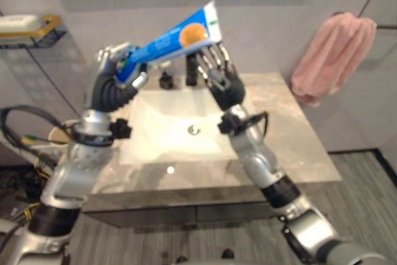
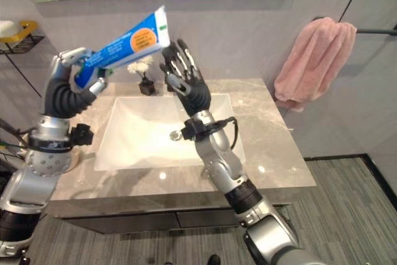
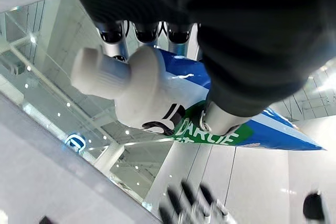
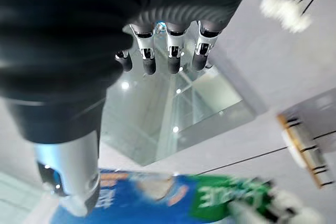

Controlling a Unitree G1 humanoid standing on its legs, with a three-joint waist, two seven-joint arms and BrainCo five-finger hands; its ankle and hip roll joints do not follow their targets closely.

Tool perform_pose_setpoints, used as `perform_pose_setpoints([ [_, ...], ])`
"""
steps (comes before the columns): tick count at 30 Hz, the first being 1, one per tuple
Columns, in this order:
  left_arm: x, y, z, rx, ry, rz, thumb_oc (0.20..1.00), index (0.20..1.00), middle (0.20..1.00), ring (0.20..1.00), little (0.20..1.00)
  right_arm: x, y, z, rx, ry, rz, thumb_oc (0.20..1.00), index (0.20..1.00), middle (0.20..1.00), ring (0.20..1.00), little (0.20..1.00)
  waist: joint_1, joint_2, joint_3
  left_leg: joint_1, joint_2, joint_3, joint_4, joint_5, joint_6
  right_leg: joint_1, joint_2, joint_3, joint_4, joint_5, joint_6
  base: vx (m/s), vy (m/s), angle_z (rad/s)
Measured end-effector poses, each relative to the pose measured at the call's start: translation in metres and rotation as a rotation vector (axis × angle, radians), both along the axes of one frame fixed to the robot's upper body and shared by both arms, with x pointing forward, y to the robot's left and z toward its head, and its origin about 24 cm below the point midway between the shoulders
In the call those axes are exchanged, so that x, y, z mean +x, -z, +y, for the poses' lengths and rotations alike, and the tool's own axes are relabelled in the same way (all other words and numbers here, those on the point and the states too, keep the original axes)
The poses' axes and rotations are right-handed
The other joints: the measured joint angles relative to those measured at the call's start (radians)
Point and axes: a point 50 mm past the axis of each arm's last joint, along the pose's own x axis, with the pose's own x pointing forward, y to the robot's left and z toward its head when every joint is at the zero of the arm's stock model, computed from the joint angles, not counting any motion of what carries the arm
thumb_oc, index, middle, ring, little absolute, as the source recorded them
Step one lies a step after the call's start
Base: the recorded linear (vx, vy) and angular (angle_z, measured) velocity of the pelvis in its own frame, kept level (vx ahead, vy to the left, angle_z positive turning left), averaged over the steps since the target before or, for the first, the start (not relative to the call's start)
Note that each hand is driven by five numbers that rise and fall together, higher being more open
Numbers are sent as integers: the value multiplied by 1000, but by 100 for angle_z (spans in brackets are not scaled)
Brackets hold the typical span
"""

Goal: Put brush and paste in cup on sink, flatten towel.

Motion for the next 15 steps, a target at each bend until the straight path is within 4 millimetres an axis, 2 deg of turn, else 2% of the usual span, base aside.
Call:
perform_pose_setpoints([
  [7, 0, 2, -3, -45, 45, 16, 200, 200, 200, 200, 200, 0, -34, 8, 25, -16, -112, 1000, 1000, 1000, 1000, 1000, 1, 6, -4, -1, 1, 2, 0, 0, 0, -1, 0, 2, 0, 0, 0, 0, 0, 0],
  [15, 3, 7, -3, -54, 55, 48, 200, 200, 200, 200, 200, -1, -35, 9, 34, -15, -113, 1000, 1000, 1000, 1000, 1000, 1, 6, -6, -3, 0, 2, 0, 0, 0, -4, 1, 2, 0, 0, 0, 0, 0, 0],
])
